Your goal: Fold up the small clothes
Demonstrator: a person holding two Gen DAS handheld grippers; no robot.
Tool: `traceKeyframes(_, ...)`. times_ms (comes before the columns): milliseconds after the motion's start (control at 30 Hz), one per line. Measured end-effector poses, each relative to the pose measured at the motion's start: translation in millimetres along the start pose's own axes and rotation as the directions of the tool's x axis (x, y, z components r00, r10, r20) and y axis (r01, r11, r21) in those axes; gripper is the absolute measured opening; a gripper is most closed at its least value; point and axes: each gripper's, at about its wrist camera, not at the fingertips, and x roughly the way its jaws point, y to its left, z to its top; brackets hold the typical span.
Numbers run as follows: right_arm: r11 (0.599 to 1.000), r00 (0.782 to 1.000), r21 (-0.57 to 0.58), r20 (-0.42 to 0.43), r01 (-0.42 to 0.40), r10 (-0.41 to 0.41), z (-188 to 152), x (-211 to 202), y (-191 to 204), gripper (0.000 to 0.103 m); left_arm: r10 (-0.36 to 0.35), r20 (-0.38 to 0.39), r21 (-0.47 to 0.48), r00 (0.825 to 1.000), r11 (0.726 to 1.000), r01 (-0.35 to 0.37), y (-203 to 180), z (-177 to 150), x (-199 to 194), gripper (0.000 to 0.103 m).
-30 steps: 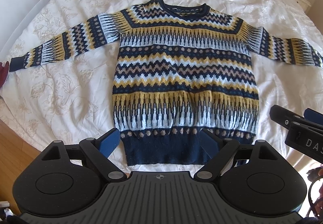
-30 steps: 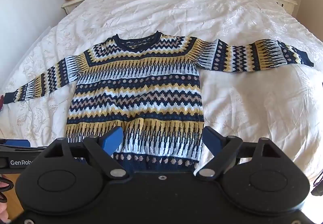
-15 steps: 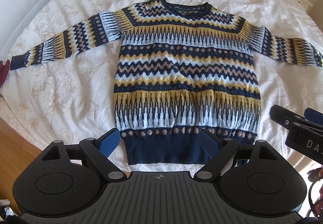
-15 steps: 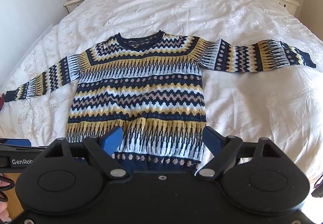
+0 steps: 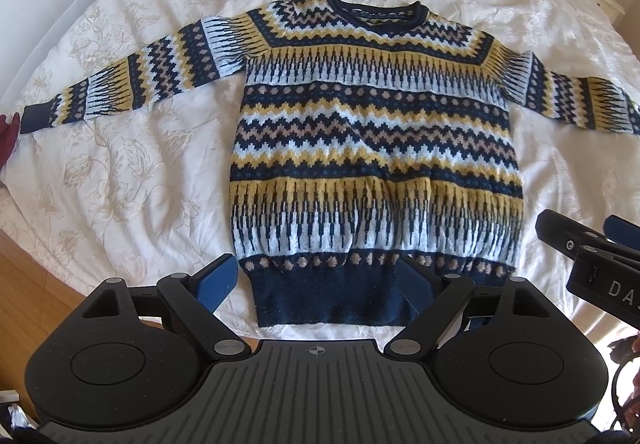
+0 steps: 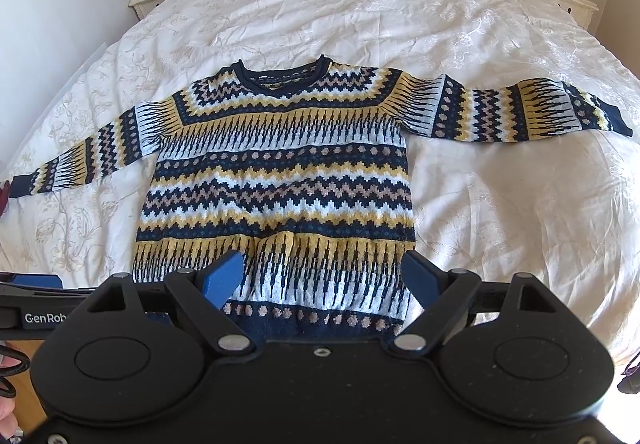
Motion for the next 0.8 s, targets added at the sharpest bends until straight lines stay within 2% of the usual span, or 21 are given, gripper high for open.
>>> traceKeyframes(233,1.0,1.0,0.0,-0.008,0.0,0.0,2,3,2,0.087,0.001,-0.007,-0.005,1.0,1.0,-0.001,2,5,3,0.086)
traceKeyframes(533,1.0,0.999,0.002,-0.042,0.003,-0.003,20,23,7,0.087,0.005,-0.019,-0.016,1.0,1.0,-0.005,10,26,14,0.086)
traceKeyframes(700,1.0,0.999,0.016,-0.051,0.008,-0.007,36,37,10,0.087,0.032,0.021,-0.013,0.999,0.999,-0.032,13,47,21,0.086)
traceKeyframes(800,0.999,0.998,0.038,-0.059,0.011,-0.009,49,48,11,0.087,0.018,0.051,-0.005,0.999,1.0,-0.018,17,66,26,0.086)
